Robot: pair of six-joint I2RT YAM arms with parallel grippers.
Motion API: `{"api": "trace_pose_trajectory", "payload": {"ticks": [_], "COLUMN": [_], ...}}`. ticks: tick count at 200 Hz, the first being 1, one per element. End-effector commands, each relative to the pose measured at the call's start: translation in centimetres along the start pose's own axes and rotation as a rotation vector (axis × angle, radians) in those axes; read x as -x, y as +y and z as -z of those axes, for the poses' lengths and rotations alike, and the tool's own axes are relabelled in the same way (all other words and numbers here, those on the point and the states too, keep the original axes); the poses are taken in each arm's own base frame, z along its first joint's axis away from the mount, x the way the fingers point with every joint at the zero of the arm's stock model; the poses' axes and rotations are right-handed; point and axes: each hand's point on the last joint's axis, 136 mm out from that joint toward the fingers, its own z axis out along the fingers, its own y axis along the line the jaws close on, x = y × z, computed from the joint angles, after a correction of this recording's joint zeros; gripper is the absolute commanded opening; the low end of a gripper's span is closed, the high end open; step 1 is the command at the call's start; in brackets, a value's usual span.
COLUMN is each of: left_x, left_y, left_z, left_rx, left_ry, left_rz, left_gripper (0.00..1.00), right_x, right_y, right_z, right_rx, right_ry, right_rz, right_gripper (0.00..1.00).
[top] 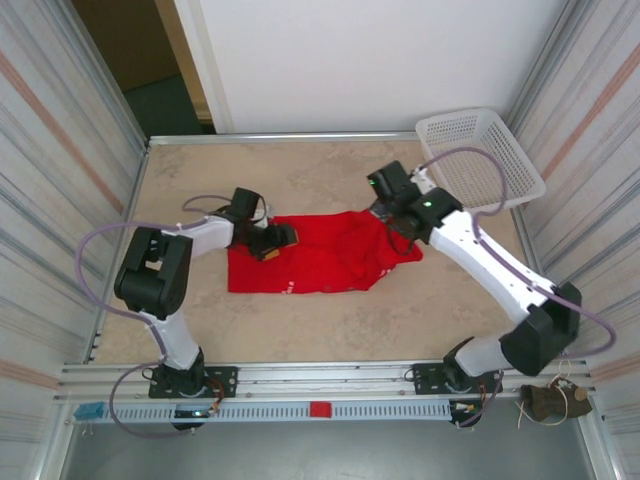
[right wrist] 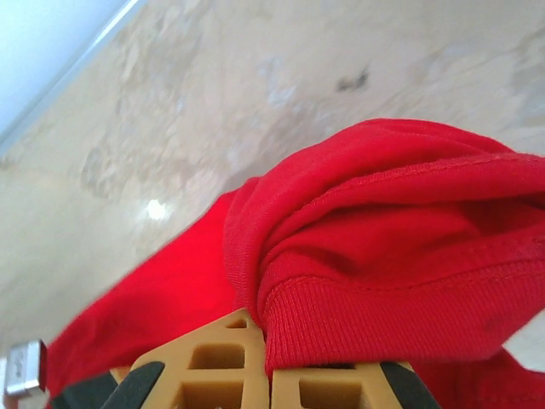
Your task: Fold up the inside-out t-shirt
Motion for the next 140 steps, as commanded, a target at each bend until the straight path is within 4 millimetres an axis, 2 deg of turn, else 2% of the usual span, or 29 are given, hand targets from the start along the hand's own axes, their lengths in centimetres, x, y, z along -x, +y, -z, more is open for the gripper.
{"api": "trace_pose_trajectory", "payload": {"ticks": [1, 24, 35, 50, 74, 92, 109, 140], "left_x": [-0.9, -1.2, -0.5, 0.6, 2.3, 2.8, 2.6, 1.6], "left_y": [-2.0, -5.6, -6.6, -6.7, -4.6, -2.3, -0.7, 1.5], "left_z": [-2.1, -3.2, -2.6, -0.8, 2.3, 3.4, 3.2, 1.0], "left_rx": [0.011, -0.028, -0.04, -0.038, -0.02, -0.012, -0.019, 0.007], "left_ry": [0.018, 0.043, 0.027, -0.012, -0.074, -0.094, -0.085, -0.03], "left_rz": [0.002, -0.048, -0.059, -0.062, -0.03, 0.015, 0.048, 0.067], "left_gripper": [0.69, 0.69, 0.69, 0.7, 0.7, 0.7, 0.7, 0.7], "right_x": [2.8, 4.4, 4.6, 4.4, 3.5, 2.6, 1.6, 0.1], "right_y": [-2.3, -2.8, -2.5, -2.0, -1.3, -0.5, 0.3, 2.4], "right_z": [1.7, 2.4, 2.7, 2.8, 2.1, 1.4, 0.7, 0.4], "right_rx": [-0.011, 0.019, 0.034, 0.052, 0.075, 0.092, 0.1, 0.12], "right_ry": [-0.061, -0.059, -0.054, -0.037, 0.008, 0.042, 0.072, 0.096], "right_rz": [0.019, 0.025, 0.044, 0.072, 0.109, 0.138, 0.166, 0.221], "right_gripper": [0.0, 0.0, 0.0, 0.0, 0.0, 0.0, 0.0, 0.0]}}
